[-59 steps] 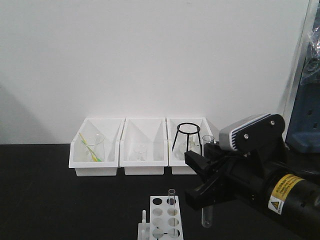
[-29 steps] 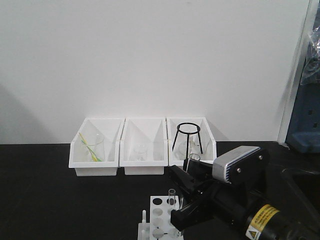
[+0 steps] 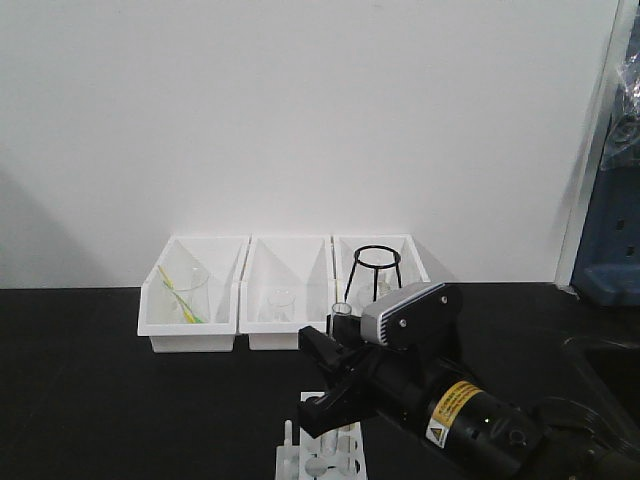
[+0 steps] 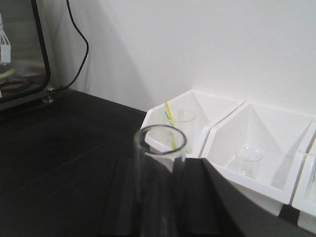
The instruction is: Flip and reinsert test tube from rack
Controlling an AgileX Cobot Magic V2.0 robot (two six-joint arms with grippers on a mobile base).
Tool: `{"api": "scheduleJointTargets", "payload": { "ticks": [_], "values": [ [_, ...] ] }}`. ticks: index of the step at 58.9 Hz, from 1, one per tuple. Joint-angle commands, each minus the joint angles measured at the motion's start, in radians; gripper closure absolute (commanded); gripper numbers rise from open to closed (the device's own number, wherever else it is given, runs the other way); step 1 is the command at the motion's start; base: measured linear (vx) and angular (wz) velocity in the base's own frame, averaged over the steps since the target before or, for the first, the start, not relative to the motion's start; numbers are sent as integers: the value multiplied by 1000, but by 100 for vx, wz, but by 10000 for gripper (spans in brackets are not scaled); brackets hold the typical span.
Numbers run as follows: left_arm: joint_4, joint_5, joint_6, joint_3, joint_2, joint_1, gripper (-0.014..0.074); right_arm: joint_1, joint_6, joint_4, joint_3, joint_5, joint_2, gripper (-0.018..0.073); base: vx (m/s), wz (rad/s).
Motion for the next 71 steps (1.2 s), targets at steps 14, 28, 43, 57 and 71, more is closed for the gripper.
{"api": "scheduleJointTargets", "payload": {
  "ticks": [14,28,43,57,71],
  "values": [
    [-5,-82,-10,-4,-7,0,603,0,44,-91,-34,-185,38,570,0,0],
    [-5,-82,-10,-4,-7,0,603,0,44,-93,-34,-188,84,570,0,0],
    [-5,-82,-10,-4,-7,0,603,0,47,-159,-33,-195,159,570,0,0],
    [-5,-82,-10,-4,-7,0,603,0,47,-198,-31,-219,217,568,0,0],
    [-5,-82,-10,-4,-7,0,603,0,47,-194,-31,-216,225,475,0,0]
  ]
}}
